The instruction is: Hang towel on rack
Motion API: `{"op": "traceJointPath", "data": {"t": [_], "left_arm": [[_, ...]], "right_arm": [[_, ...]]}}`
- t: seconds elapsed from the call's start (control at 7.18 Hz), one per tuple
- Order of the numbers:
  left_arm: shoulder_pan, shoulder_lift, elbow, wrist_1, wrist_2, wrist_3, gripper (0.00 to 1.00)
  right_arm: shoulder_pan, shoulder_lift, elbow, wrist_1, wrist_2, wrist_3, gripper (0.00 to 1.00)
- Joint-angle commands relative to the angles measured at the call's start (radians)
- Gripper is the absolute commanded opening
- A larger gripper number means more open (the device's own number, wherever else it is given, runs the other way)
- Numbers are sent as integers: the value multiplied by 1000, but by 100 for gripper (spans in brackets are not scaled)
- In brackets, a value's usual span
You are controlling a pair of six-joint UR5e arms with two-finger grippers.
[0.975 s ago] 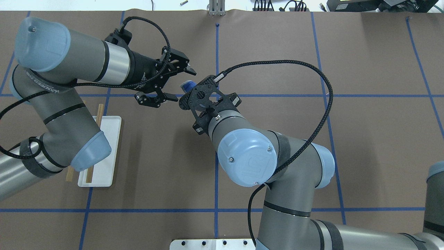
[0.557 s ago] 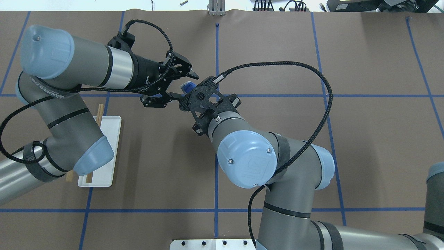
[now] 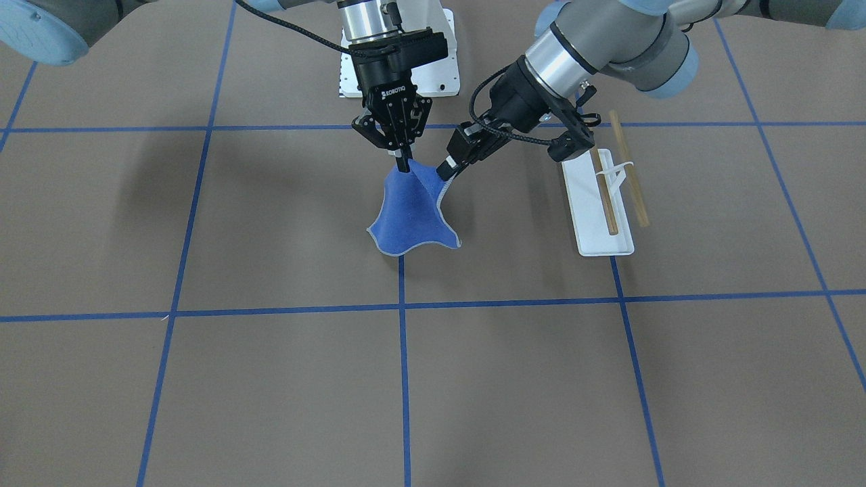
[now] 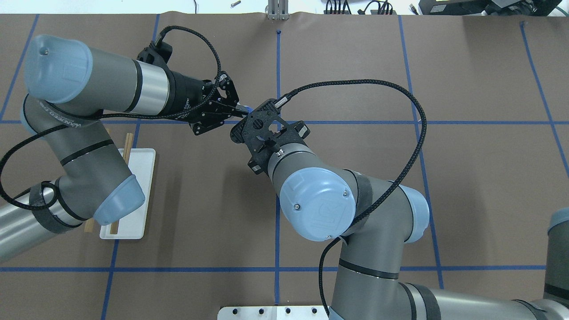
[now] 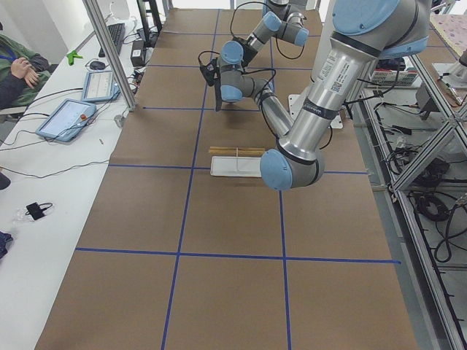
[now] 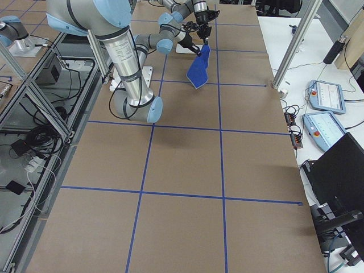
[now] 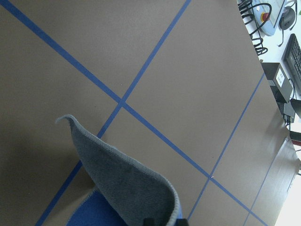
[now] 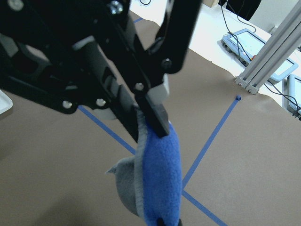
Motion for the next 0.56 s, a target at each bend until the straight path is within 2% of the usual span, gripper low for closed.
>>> {"op": "traceJointPath", "data": {"t": [0.0, 0.14, 0.28, 0.42], "left_arm": [[0, 8, 4, -40, 1, -3, 0], [0, 8, 4, -39, 0, -3, 0], [0, 8, 3, -39, 1, -3, 0], [0, 8, 0, -39, 1, -4, 0]], "right_arm": [[0, -2, 5, 1, 4, -1, 0], [0, 0, 8, 7, 9, 6, 5], [2, -2, 21, 13, 10, 23, 75], [3, -14, 57, 7, 29, 86, 100]]}}
